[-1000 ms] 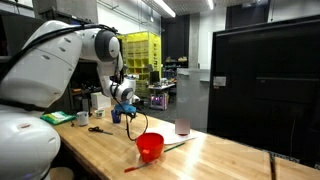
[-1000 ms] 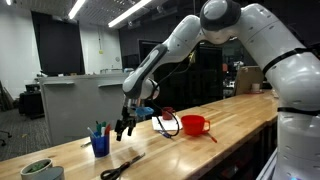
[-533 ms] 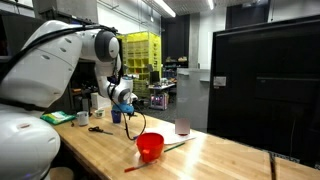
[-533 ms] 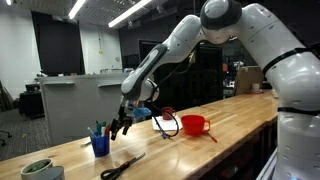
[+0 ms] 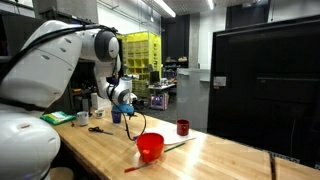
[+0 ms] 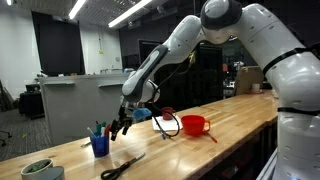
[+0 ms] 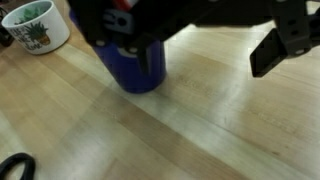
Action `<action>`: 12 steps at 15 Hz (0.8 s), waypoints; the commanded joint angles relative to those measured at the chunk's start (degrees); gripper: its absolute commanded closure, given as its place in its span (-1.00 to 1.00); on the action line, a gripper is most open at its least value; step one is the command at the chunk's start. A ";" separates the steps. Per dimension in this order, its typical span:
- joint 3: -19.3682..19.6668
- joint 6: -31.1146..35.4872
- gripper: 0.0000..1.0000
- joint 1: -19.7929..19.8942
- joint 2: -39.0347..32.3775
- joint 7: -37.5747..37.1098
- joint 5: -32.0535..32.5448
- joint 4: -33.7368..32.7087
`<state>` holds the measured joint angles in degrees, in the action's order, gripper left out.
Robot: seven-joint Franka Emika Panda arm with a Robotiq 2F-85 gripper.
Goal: Bring the blue sharpie closer to the cup
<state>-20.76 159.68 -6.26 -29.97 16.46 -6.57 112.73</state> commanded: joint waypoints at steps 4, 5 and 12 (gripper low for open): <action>14.40 -5.60 -1.00 -8.79 4.48 -10.99 16.57 -0.05; 17.41 -6.25 -1.00 -10.97 4.85 -14.43 20.38 -0.27; 25.98 -24.30 -1.00 -17.90 14.26 -27.17 34.41 -2.58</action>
<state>4.50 145.65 -22.71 -23.50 -10.68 27.34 109.76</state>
